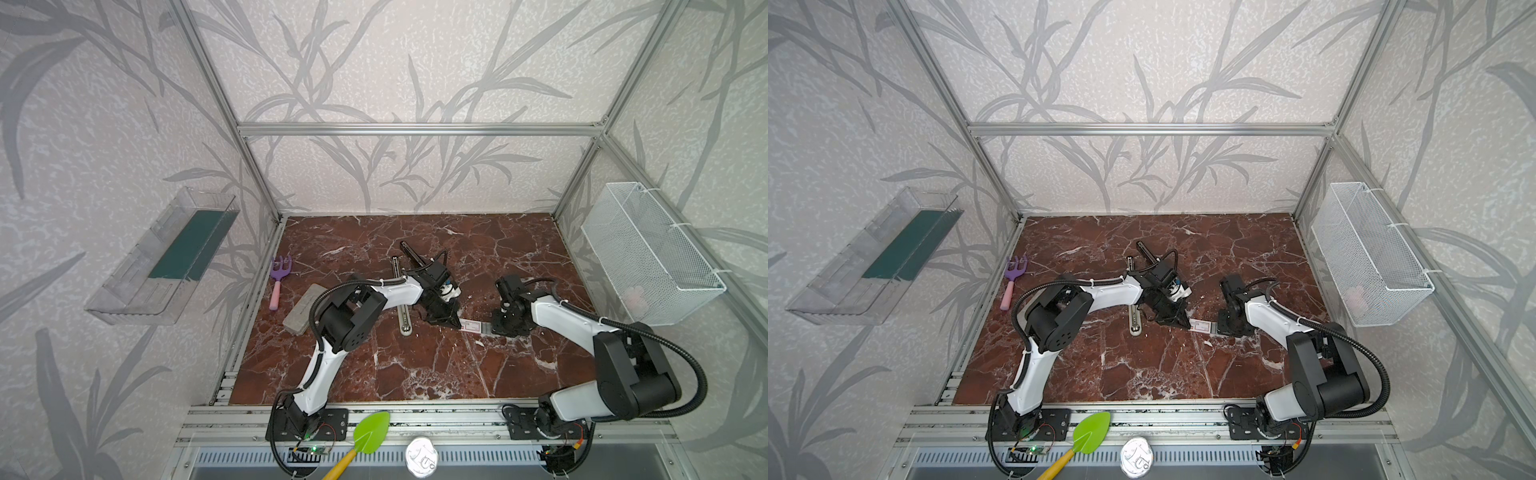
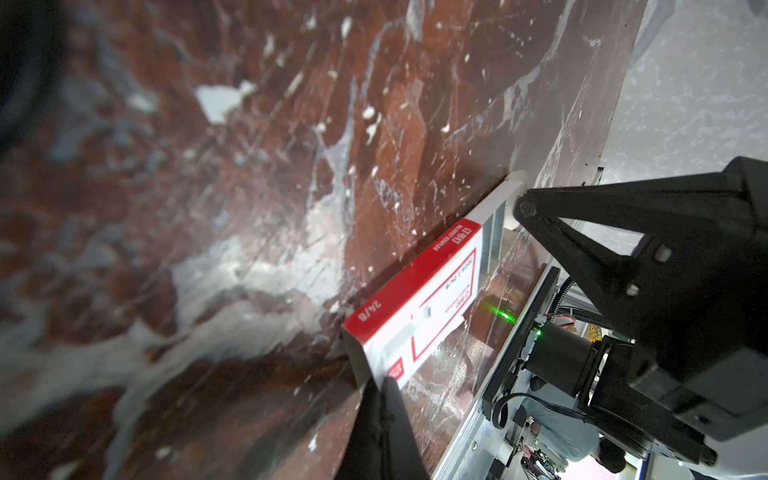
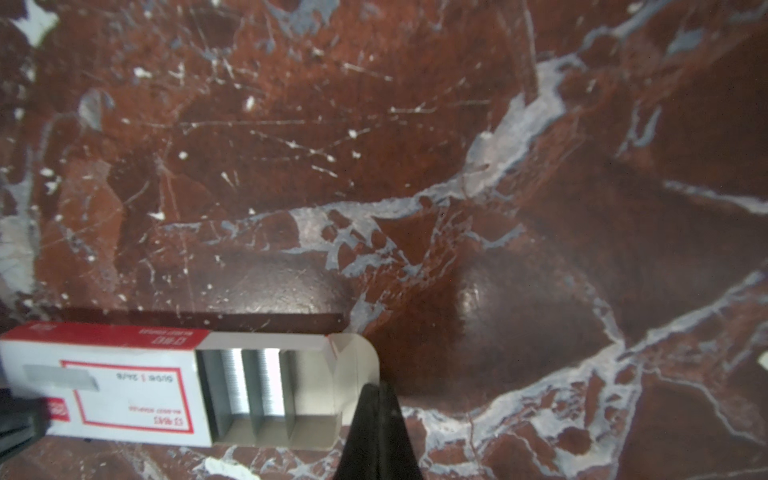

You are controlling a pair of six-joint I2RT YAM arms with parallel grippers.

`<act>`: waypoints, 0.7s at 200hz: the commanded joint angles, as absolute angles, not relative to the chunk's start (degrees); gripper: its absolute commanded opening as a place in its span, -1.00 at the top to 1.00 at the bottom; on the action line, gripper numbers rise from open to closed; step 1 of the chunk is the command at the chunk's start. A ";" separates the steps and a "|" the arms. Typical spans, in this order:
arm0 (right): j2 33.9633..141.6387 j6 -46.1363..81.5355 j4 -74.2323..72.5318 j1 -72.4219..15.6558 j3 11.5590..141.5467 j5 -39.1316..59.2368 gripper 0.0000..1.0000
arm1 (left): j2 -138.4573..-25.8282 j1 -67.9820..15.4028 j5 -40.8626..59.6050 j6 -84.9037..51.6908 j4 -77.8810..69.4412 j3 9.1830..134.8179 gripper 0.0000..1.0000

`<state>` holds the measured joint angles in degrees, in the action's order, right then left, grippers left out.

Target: Load the staples into the stapler

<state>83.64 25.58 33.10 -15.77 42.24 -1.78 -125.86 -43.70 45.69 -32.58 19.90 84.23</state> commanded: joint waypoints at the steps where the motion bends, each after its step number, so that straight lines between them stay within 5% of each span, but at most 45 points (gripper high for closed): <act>1: 82.89 26.53 34.71 -15.29 41.47 -3.74 1.00 | -123.86 -43.11 44.21 -30.89 21.87 83.16 1.00; 140: 83.06 25.85 33.88 -15.29 41.31 -2.29 1.00 | -122.98 -42.67 43.46 -30.41 22.42 82.05 1.00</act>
